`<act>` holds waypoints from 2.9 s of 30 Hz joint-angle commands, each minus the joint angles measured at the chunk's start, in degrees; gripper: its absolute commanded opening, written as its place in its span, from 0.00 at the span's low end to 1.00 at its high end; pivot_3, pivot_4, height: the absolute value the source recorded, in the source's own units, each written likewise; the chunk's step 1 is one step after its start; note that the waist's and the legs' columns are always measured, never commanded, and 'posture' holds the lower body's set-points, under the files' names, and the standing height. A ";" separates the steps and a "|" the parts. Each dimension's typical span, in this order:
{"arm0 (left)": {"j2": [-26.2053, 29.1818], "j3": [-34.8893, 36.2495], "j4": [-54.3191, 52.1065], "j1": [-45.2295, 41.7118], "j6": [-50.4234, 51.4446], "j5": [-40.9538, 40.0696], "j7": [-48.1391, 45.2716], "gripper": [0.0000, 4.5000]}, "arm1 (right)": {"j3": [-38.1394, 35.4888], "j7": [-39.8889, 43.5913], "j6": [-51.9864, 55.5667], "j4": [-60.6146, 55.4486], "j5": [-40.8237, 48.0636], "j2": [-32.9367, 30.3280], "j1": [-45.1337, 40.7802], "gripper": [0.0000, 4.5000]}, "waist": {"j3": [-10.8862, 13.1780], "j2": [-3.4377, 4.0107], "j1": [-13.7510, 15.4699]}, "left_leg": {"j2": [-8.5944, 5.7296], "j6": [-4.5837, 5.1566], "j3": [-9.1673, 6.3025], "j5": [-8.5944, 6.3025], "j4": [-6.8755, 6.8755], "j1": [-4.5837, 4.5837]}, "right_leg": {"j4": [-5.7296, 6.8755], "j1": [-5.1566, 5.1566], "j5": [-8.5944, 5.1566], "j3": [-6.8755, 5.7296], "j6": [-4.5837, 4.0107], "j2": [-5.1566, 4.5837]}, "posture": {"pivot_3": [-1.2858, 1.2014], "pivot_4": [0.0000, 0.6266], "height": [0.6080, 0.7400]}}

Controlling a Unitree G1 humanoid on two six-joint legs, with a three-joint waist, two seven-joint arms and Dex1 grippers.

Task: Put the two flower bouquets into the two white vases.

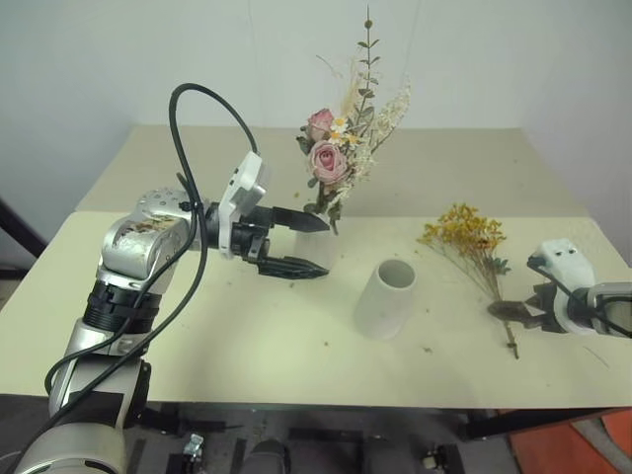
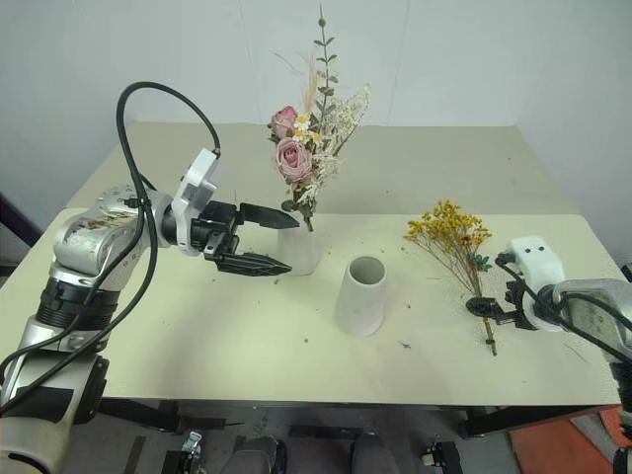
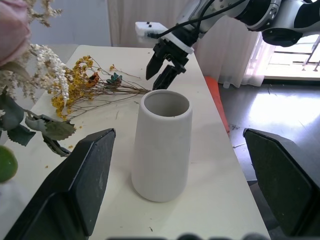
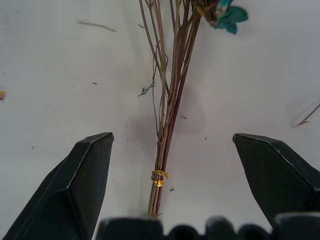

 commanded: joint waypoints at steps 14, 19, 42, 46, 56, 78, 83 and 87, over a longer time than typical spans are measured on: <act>0.78 1.22 -2.75 0.32 0.89 -0.45 1.16 1.00 | 5.42 5.73 -4.42 7.69 -9.07 3.19 -5.61 0.48 | 0.00 0.00 -0.54 | 0.00 0.00 0.00 0.00 0.00 0.01 | 0.02 0.00 0.00 0.00 0.00 0.00 | 0.52 0.24 1.00; 0.98 1.19 -2.90 0.54 0.83 -0.35 1.04 1.00 | 4.72 6.18 -4.47 7.86 -10.29 3.88 -5.00 0.11 | 0.00 0.00 -0.86 | 0.00 0.00 -0.01 0.00 0.00 0.02 | 0.02 0.00 0.00 0.00 0.00 0.00 | 0.52 0.24 1.00; 0.91 1.03 -1.38 -0.33 -0.29 0.28 0.28 1.00 | -30.35 -2.76 -31.45 -10.54 0.64 28.18 -5.23 0.01 | -0.01 0.05 -1.22 | 0.01 0.00 -0.01 0.00 -0.03 0.05 | 0.09 -0.01 0.00 0.03 0.00 0.01 | 0.52 0.24 1.00; 0.99 1.18 -1.47 -0.28 -0.24 0.15 0.32 1.00 | -30.79 -1.04 -32.90 -15.50 7.76 30.30 -5.94 0.01 | -0.01 0.06 -1.14 | 0.01 0.00 -0.01 0.00 -0.03 0.04 | 0.09 -0.01 0.01 0.03 0.00 0.00 | 0.52 0.24 1.00; 0.96 1.14 -1.22 -0.24 -0.20 0.05 0.12 1.00 | -28.28 -0.57 -33.04 -24.22 23.51 33.30 -4.98 0.01 | -0.01 0.07 -1.19 | 0.01 0.00 -0.03 0.00 -0.03 0.06 | 0.10 0.00 0.00 0.02 0.00 0.00 | 0.52 0.24 1.00; 0.07 0.47 -0.02 -1.03 -0.83 0.62 -0.82 1.00 | -12.44 5.52 -40.86 -23.48 18.22 33.99 0.83 0.01 | -0.01 0.08 -1.14 | 0.01 0.00 -0.02 0.00 -0.03 0.06 | 0.09 -0.01 0.00 0.02 0.00 0.02 | 0.52 0.24 1.00; 0.07 0.47 -0.26 -0.89 -0.67 0.66 -0.96 1.00 | -10.25 6.72 -42.64 -23.32 15.80 34.33 2.60 0.01 | -0.01 0.08 -1.16 | 0.01 0.00 -0.02 0.00 -0.03 0.06 | 0.08 -0.01 0.00 0.02 0.00 0.01 | 0.52 0.24 1.00; 0.08 0.38 -0.28 -0.98 -0.60 0.71 -1.06 1.00 | -8.43 7.55 -44.15 -23.63 13.35 34.65 4.55 0.01 | -0.01 0.08 -1.13 | 0.01 0.00 -0.03 0.00 -0.03 0.08 | 0.10 -0.01 0.00 0.02 0.00 0.02 | 0.52 0.24 1.00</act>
